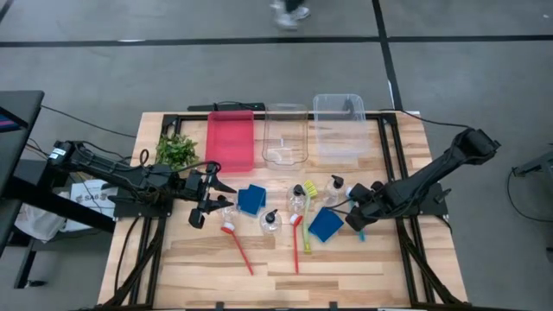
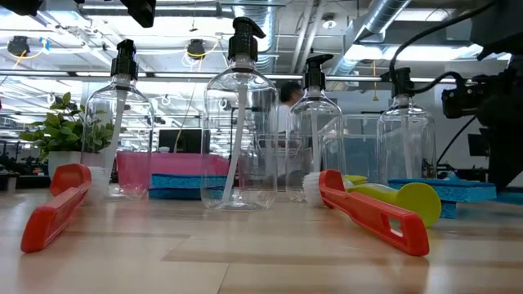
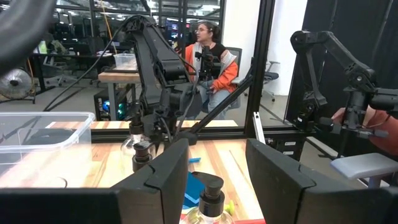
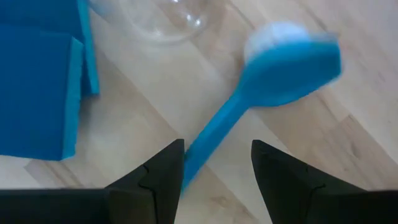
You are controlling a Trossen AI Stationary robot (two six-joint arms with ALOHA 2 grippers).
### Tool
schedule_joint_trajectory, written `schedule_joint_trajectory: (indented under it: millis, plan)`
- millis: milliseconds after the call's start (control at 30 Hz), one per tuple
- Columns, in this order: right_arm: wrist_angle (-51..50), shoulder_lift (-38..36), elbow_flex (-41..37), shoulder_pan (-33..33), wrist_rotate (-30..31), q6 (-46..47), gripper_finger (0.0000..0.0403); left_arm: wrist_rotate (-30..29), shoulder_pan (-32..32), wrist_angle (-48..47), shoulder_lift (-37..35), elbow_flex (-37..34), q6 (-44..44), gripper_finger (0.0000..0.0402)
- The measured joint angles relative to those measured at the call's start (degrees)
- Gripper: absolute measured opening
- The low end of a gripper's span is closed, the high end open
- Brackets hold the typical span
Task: Pick & Place Kitchen Sink Supplies
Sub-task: Put the blue dishwashing brush into the white transparent bin
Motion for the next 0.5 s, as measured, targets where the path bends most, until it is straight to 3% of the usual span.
schedule_joint_trajectory:
  millis: [500]
  plan:
    - [-0.1, 4.8, 0.0, 0.0, -0.5, 0.4, 0.0182, 0.0, 0.0, 0.0, 0.0, 0.0, 0.0, 0.0163]
